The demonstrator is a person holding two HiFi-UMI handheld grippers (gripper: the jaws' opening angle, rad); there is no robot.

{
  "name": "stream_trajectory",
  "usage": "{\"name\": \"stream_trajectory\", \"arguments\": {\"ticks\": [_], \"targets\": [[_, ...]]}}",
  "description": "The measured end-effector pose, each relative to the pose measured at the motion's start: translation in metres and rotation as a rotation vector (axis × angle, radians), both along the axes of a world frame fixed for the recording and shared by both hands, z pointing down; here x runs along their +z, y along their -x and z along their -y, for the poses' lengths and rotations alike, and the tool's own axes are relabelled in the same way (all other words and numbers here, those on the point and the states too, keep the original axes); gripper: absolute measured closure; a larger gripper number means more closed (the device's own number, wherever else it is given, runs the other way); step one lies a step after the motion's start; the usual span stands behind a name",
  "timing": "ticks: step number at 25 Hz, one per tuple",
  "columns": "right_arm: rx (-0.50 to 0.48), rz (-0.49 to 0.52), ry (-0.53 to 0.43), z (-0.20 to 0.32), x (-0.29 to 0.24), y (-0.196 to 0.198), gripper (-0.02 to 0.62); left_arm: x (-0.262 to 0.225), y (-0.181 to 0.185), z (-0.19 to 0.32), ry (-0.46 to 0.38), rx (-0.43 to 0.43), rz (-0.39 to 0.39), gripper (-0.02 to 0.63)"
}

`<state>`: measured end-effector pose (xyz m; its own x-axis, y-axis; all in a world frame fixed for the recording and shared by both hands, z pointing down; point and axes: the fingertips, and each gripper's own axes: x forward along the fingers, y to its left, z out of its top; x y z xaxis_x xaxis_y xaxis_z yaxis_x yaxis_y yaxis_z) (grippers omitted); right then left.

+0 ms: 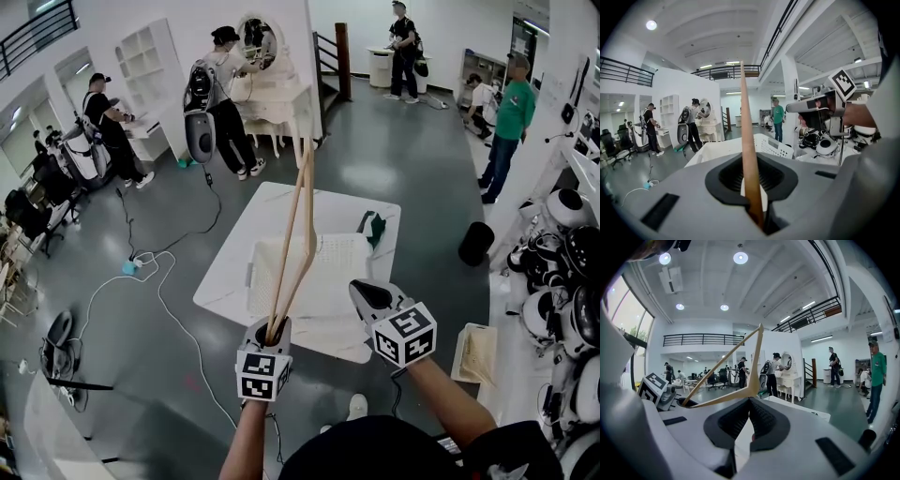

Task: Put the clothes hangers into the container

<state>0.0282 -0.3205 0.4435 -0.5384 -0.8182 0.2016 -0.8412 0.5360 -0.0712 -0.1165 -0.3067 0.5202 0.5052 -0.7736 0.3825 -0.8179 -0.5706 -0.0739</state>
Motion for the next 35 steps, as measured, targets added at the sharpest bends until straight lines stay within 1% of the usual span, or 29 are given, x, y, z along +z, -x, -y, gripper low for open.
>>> {"name": "stream_trajectory", "arguments": {"ticks": [11, 27, 31, 35], "targets": [[-0.006, 0.018, 0.001, 0.005, 0.002, -0.012, 0.577, 0.027, -0.008, 0.007, 0.067, 0.021, 0.11, 0.554], [-0.014, 0.013, 0.019, 0.012, 0.011, -0.017, 0.577, 0.05, -0.011, 0.018, 0.149, 0.067, 0.22, 0.554], [-0.015, 0.015, 0.019, 0.014, 0.01, -0.016, 0.577, 0.052, -0.008, 0.022, 0.168, 0.066, 0.234, 0.554], [-0.016, 0.017, 0.02, 0.019, 0.012, -0.013, 0.577, 0.059, -0.008, 0.028, 0.195, 0.094, 0.262, 0.554]]}}
